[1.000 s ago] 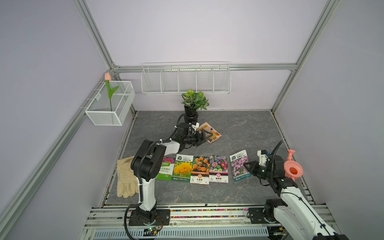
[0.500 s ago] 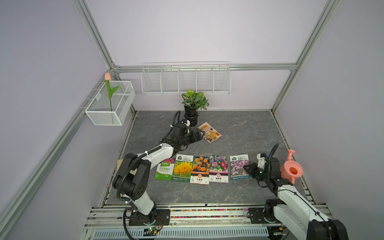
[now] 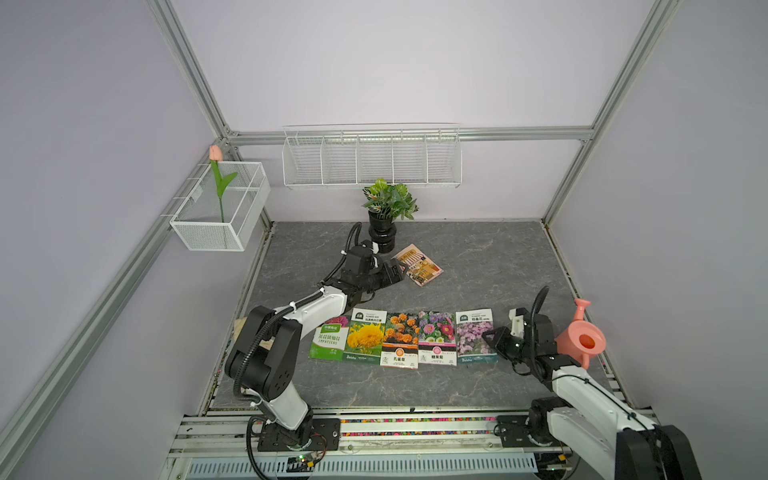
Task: Arrange the seed packets in a row
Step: Place the seed packet at the center of the board.
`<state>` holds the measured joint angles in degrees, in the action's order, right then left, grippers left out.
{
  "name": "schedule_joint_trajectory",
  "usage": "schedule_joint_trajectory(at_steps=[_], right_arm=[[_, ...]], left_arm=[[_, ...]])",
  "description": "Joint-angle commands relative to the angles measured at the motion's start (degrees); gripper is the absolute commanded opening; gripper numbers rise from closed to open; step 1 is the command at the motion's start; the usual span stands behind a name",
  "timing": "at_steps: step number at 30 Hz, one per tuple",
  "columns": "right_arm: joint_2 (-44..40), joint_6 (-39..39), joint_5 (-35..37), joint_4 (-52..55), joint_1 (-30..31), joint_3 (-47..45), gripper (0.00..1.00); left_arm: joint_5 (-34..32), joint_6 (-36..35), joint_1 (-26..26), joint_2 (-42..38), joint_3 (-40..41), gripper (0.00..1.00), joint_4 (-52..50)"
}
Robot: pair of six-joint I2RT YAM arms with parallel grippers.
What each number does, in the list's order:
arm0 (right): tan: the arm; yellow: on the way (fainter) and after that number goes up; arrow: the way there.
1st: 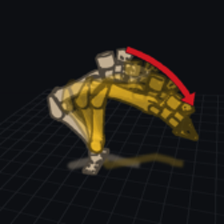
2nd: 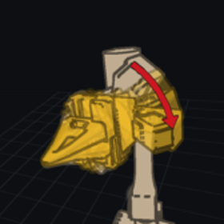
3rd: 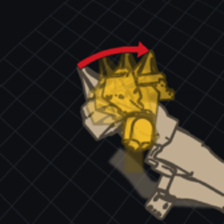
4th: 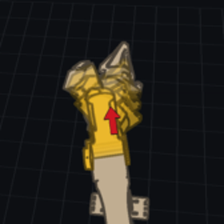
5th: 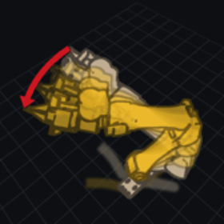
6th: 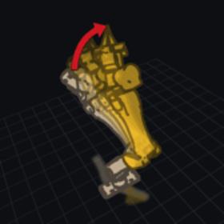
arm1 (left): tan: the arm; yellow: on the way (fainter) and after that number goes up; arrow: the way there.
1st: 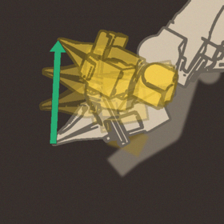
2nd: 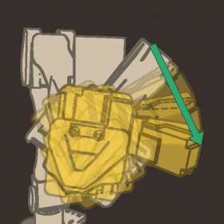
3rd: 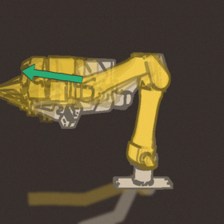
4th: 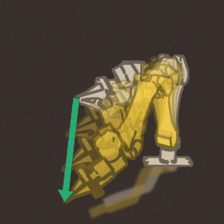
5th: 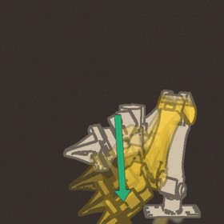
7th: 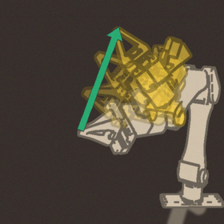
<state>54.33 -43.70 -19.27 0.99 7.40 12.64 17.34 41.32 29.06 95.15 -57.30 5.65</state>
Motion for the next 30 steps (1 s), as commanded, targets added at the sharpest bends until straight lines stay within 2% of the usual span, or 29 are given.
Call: schedule_joint_trajectory(at_steps=[1,4,11,15,24,30], right_arm=[[0.92,0.45,1.33,1.7,0.55,0.12,0.4],[1.4,0.5,1.75,2.63,0.78,0.67,0.48],[-0.86,1.73,4.78,6.55,0.95,2.76,0.74],[-0.07,3.04,5.38,7.78,0.95,5.04,0.84],[11.96,3.41,2.87,1.63,1.21,8.13,0.89],[13.51,3.84,2.81,1.37,2.0,10.2,0.9]], left_arm=[[-0.73,-1.05,0.21,-0.34,-0.09,1.0,-0.28],[-0.73,-1.15,0.25,-0.32,-0.18,1.0,-0.52],[-0.64,-1.56,0.26,0.01,-0.82,1.0,-1.25],[-0.37,-1.67,0.26,0.63,-1.31,1.0,-1.59],[0.05,-1.8,0.21,1.49,-2.11,1.0,-1.91],[-0.16,-2.54,0.28,1.5,-2.4,1.0,-2.7]])
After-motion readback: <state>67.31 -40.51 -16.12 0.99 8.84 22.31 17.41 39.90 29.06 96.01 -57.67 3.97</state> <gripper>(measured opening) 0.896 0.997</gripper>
